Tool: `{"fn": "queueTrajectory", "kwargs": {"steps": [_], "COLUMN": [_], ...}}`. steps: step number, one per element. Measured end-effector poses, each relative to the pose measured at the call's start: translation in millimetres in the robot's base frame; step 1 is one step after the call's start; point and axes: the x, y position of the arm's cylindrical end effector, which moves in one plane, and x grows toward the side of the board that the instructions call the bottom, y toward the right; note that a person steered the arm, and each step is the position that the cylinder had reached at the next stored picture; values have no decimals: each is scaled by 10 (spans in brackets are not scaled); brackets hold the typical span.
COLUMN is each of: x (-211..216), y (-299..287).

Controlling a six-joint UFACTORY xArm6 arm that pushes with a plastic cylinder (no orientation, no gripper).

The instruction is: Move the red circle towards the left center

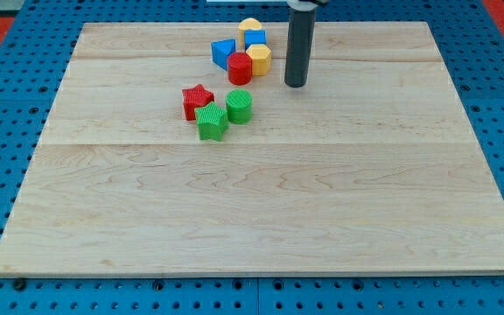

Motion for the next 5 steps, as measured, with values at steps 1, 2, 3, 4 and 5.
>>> {"fn": "queueTrajectory", "kwargs": {"steps": [1,2,3,4,5], "x": [-234,-202,51,266,266], "y": [-364,-993,-1241,-1637,-2306]}}
